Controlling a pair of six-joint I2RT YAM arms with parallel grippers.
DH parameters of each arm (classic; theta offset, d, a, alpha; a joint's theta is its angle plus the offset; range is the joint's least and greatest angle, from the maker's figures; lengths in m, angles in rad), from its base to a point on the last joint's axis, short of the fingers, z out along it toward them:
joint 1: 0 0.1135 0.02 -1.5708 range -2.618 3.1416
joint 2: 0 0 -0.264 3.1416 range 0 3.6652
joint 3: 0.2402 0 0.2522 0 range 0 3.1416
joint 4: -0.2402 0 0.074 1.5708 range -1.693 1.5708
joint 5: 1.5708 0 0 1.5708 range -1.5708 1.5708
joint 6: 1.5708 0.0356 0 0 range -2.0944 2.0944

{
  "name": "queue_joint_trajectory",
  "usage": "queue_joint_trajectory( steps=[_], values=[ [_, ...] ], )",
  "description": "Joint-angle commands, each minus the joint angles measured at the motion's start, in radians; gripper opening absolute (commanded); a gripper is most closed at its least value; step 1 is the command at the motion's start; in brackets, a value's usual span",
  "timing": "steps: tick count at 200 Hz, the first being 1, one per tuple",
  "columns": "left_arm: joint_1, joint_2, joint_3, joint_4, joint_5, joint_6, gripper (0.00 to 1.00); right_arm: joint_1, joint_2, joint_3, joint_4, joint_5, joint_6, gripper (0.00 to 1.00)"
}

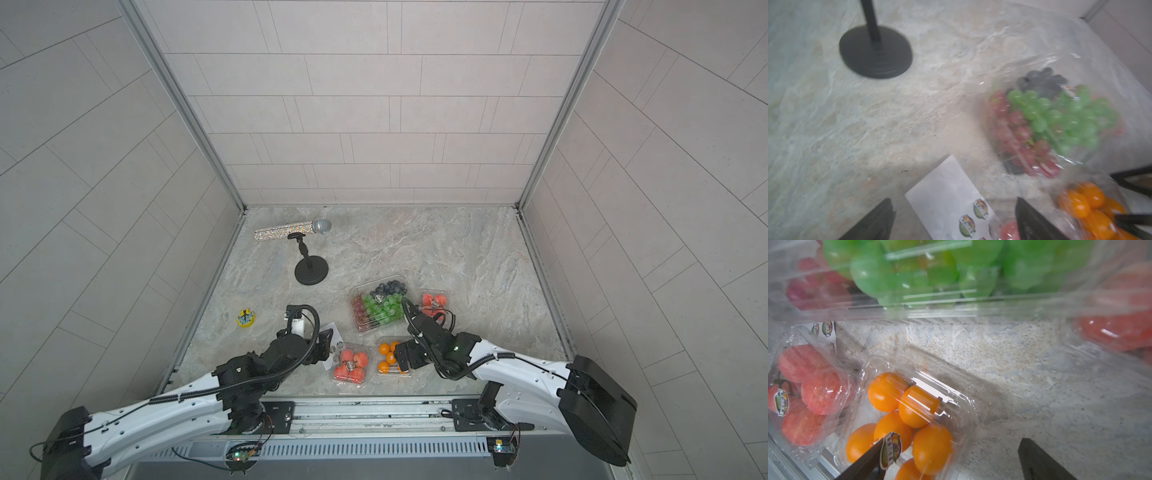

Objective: Label fruit boxes
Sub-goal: Stick the label on the fruit box.

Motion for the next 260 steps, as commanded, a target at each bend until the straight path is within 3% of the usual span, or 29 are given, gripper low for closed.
queue_joint_trajectory(
  steps=[1,13,26,47,81,112,136,163,260],
  values=[
    [-0.073,-0.024,0.061,0.052,0.024,0.11,0.76,-0.007,-0.011,-0.022,-0.035,0.033,0.0,1.0],
    [-0.07,0.017,0.042,0.194,0.207,0.109,0.71,-0.008,-0.018,-0.021,-0.036,0.03,0.001,1.0],
    [-0.075,0.095,0.062,0.237,0.315,0.073,0.63,-0.008,-0.023,-0.027,-0.034,0.029,-0.001,1.0],
    [-0.076,0.227,0.136,0.162,0.371,0.047,0.5,-0.008,-0.021,-0.034,-0.027,0.02,-0.001,1.0],
    [-0.092,0.399,0.144,0.31,0.557,0.037,0.39,-0.009,-0.023,-0.04,-0.023,0.016,-0.002,1.0],
    [-0.118,0.469,0.183,0.273,0.483,0.044,0.37,-0.009,-0.022,-0.039,-0.018,0.012,-0.003,1.0],
    [-0.128,0.504,0.189,0.299,0.518,0.052,0.36,-0.009,-0.02,-0.041,-0.002,-0.002,0.002,1.0],
    [-0.132,0.559,0.209,0.311,0.533,0.059,0.23,-0.009,-0.01,-0.043,0.018,-0.017,0.006,1.0],
    [-0.131,0.725,0.223,0.419,0.554,0.05,0.24,-0.009,-0.009,-0.058,0.039,-0.026,0.014,1.0]
  ],
)
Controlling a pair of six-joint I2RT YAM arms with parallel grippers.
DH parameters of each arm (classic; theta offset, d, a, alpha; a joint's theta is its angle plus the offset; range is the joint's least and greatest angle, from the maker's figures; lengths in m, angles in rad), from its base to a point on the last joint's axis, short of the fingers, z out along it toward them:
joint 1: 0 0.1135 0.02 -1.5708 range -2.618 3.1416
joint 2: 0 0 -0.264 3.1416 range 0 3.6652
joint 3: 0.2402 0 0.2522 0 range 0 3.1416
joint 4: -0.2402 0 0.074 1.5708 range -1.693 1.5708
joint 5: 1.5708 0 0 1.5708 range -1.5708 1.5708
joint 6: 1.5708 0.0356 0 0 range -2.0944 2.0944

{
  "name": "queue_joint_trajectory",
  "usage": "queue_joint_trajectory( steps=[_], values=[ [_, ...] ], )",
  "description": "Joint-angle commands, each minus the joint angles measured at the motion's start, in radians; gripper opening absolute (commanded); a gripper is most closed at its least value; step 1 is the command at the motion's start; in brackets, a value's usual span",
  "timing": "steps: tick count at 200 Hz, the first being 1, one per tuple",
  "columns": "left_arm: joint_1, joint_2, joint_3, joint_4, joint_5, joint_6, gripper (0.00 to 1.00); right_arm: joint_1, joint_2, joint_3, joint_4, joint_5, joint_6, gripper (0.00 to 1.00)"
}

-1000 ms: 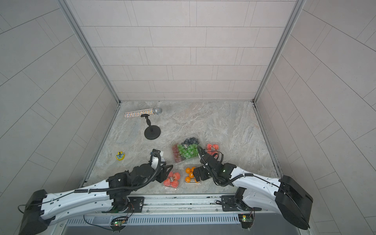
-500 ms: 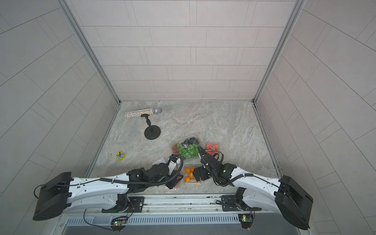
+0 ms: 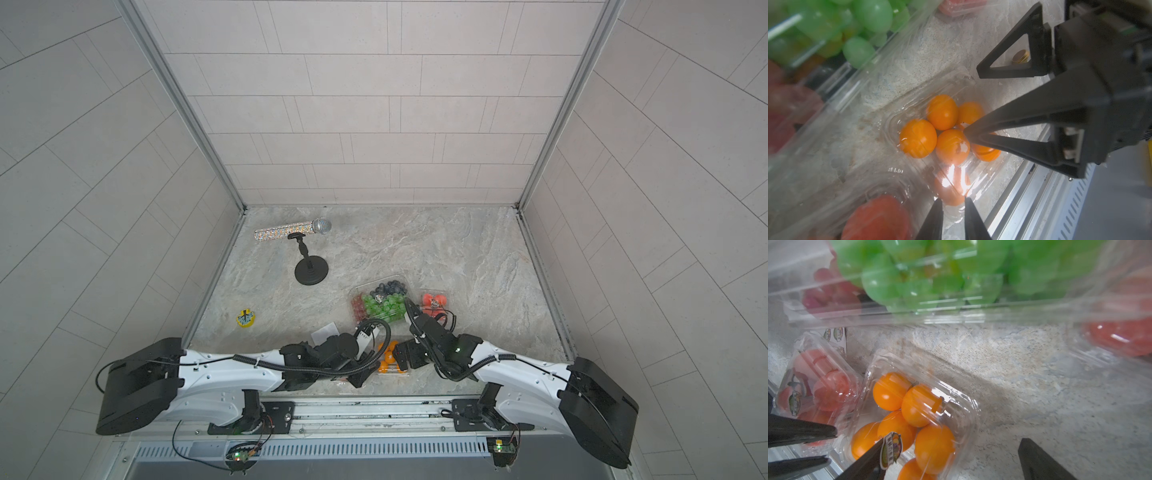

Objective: Label fruit boxes
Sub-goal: Stick the label on the fruit box.

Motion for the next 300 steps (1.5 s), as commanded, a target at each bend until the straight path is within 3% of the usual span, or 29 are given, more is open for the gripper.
queue_joint_trajectory(
  steps=[1,157,240,247,280,300],
  values=[
    [-0.003,0.023,0.033,0.036,0.002,0.005,0.24,-0.002,0.003,-0.028,-0.022,0.001,0.008,1.0],
    [-0.001,0.059,-0.019,0.115,-0.008,-0.018,0.21,-0.001,0.03,-0.067,0.133,-0.107,0.066,1.0],
    [0.0,-0.053,-0.011,0.061,-0.051,0.005,0.24,-0.002,-0.262,-0.025,-0.162,0.064,0.028,0.99],
    [0.0,-0.065,-0.011,0.051,-0.057,0.005,0.24,-0.002,-0.284,-0.023,-0.173,0.074,0.023,0.92],
    [0.0,-0.175,-0.037,-0.006,-0.143,0.003,0.24,-0.002,-0.261,0.004,-0.16,0.035,-0.018,0.37],
    [0.002,-0.236,-0.07,-0.017,-0.204,0.002,0.24,0.017,-0.205,0.014,-0.093,-0.025,-0.033,0.24]
  ],
)
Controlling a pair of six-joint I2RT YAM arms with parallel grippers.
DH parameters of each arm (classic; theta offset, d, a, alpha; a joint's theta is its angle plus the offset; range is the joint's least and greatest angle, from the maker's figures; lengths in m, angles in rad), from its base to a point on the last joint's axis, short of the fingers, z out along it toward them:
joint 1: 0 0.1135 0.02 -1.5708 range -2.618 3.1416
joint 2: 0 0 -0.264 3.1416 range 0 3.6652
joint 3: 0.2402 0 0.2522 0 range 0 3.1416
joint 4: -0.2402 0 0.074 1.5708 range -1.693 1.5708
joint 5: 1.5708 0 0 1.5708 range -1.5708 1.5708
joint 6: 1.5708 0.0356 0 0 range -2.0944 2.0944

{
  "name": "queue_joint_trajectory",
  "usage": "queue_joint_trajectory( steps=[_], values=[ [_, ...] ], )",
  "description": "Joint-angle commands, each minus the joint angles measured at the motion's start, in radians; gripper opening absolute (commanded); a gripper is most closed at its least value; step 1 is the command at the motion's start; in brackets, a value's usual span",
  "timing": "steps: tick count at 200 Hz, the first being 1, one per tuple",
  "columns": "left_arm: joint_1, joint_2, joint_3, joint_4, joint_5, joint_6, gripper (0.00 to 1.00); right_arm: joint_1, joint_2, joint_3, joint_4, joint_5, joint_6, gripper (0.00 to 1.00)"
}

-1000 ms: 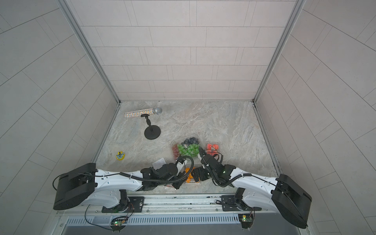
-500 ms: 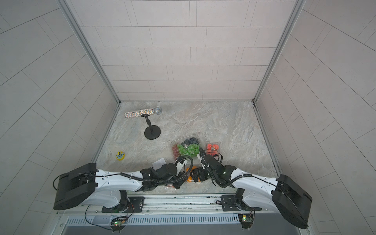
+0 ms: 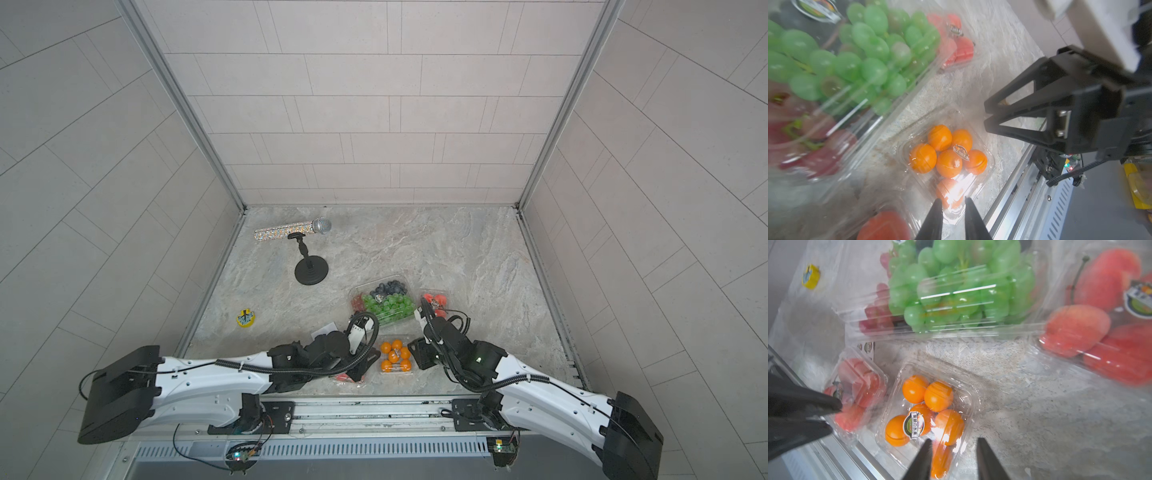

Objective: Label fruit boxes
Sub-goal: Stick the label on the fruit box.

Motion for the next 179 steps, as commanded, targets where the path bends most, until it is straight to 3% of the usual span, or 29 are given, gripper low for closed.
queue_joint_trajectory(
  steps=[1,56,118,179],
  values=[
    [0.002,-0.065,-0.042,-0.045,-0.097,0.009,0.24,0.018,0.047,0.029,0.036,-0.05,-0.033,0.23],
    [0.007,0.017,-0.047,-0.001,-0.049,-0.002,0.23,0.056,0.148,0.059,0.107,-0.066,-0.042,0.11],
    [0.007,0.083,-0.05,0.062,-0.019,-0.014,0.22,0.075,0.227,0.05,0.213,-0.125,-0.028,0.09],
    [0.008,0.126,-0.034,0.072,0.008,-0.017,0.22,0.08,0.281,0.052,0.187,-0.07,-0.025,0.07]
  ],
)
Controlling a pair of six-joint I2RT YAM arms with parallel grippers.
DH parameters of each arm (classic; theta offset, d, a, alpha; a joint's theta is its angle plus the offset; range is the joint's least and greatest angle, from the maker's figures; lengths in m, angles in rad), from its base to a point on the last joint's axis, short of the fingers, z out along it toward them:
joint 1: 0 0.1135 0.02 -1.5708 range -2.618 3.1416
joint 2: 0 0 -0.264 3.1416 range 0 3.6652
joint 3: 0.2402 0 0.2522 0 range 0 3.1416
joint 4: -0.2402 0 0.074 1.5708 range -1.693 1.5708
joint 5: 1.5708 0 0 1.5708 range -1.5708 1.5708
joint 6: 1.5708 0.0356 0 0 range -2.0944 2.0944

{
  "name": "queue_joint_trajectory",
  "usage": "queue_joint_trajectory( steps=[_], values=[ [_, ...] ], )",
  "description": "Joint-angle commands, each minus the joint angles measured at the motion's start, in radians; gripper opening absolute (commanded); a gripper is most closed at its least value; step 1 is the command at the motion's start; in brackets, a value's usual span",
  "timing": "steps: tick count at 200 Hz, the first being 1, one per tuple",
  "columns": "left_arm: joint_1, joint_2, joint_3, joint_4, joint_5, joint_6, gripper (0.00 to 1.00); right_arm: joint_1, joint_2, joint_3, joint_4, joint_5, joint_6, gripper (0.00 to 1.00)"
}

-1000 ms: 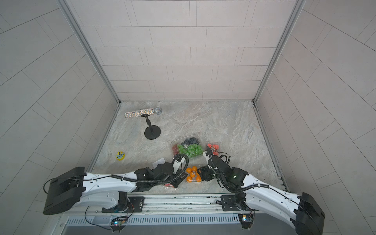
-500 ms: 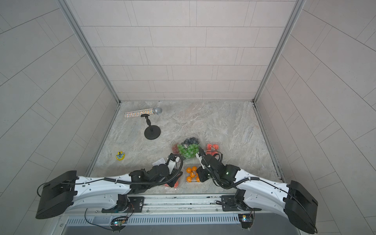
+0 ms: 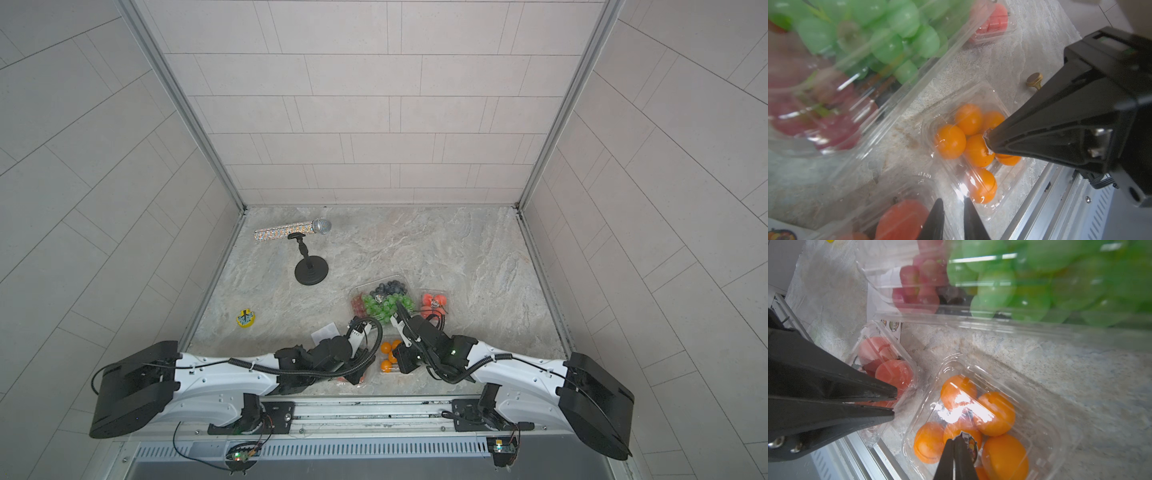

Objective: Label fruit boxes
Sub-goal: Stick the label on the fruit box.

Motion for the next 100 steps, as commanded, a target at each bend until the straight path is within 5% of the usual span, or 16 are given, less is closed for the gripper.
queue_joint_trajectory(
  steps=[1,100],
  values=[
    [0.006,0.007,0.008,0.024,0.012,-0.005,0.22,0.006,0.004,0.007,-0.02,0.04,0.007,0.07],
    [0.04,-0.108,0.005,-0.031,-0.044,0.007,0.24,0.017,-0.066,0.025,-0.084,0.089,0.004,0.12]
  ],
)
